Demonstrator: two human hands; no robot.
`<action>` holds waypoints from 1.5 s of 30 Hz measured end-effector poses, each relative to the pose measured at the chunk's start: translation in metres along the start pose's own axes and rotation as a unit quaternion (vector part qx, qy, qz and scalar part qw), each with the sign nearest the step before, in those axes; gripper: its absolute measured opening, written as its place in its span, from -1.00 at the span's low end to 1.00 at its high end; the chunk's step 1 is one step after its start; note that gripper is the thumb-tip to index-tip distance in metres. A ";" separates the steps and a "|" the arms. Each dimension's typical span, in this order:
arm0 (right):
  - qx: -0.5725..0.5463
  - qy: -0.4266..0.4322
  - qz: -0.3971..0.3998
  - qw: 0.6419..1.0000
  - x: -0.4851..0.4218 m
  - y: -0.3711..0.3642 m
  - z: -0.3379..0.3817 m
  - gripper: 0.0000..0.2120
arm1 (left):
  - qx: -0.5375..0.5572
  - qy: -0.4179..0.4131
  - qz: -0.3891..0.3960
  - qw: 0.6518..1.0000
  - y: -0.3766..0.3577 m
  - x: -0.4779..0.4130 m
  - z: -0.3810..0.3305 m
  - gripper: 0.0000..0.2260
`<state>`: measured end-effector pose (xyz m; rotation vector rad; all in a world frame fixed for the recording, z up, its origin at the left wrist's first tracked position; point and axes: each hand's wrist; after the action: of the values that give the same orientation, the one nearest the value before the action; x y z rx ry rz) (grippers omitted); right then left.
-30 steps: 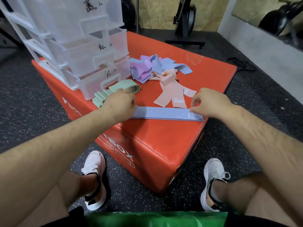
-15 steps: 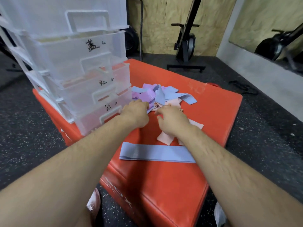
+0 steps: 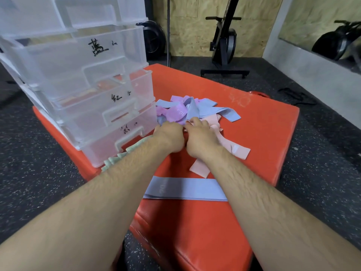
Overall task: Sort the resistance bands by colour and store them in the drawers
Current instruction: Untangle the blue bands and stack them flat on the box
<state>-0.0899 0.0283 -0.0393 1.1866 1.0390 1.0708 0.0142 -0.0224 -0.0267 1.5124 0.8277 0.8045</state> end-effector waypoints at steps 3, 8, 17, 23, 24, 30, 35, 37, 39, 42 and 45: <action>0.015 -0.012 -0.021 1.000 -0.009 -0.001 -0.006 -0.46 | 0.051 -0.022 -0.047 0.997 0.003 0.002 0.000 -0.76; 0.002 -0.039 0.037 0.999 -0.024 -0.010 -0.009 -0.41 | 0.027 -0.046 -0.056 0.997 0.005 0.001 -0.001 -0.69; -0.042 -0.055 -0.003 0.998 -0.029 -0.016 -0.002 -0.53 | 0.047 -0.026 -0.093 0.994 0.004 0.002 0.010 -0.79; -0.136 -0.026 -0.080 0.987 -0.021 -0.005 -0.004 -0.72 | 0.087 -0.029 -0.080 0.993 0.007 0.004 0.011 -0.77; -0.160 -0.025 -0.087 0.983 -0.018 0.000 -0.005 -0.71 | 0.095 -0.028 -0.080 0.992 0.008 0.005 0.011 -0.75; -0.261 0.049 -0.181 0.947 0.002 0.026 -0.026 -0.73 | 0.243 -0.093 -0.146 0.955 0.021 0.008 0.006 -0.52; -0.307 0.113 -0.234 0.916 0.027 0.050 -0.033 -0.78 | 0.332 -0.150 -0.157 0.918 0.044 0.017 -0.020 -0.82; -0.319 0.124 -0.253 0.905 0.040 0.058 -0.037 -0.76 | 0.344 -0.126 -0.165 0.916 0.046 0.019 -0.025 -0.95; -0.370 0.103 -0.253 0.888 0.052 0.066 -0.041 -0.70 | 0.385 -0.110 -0.160 0.902 0.052 0.026 -0.031 -0.96; -0.520 0.015 -0.212 0.827 0.065 0.078 -0.047 -0.64 | 0.457 -0.117 -0.169 0.865 0.068 0.043 -0.043 -0.90; -0.593 -0.016 -0.148 0.791 0.072 0.084 -0.055 -0.83 | 0.526 -0.133 -0.146 0.828 0.078 0.058 -0.050 -0.89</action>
<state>-0.1373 0.1147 0.0362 -0.0019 0.3089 1.1277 0.0052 0.0469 0.0574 2.2868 1.3473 -0.1974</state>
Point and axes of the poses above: each hand's wrist, its own x-axis away from the middle knuckle, its own y-axis out of the back of the hand, z = x × y, and after that the axes turned 2 degrees about z, right-handed
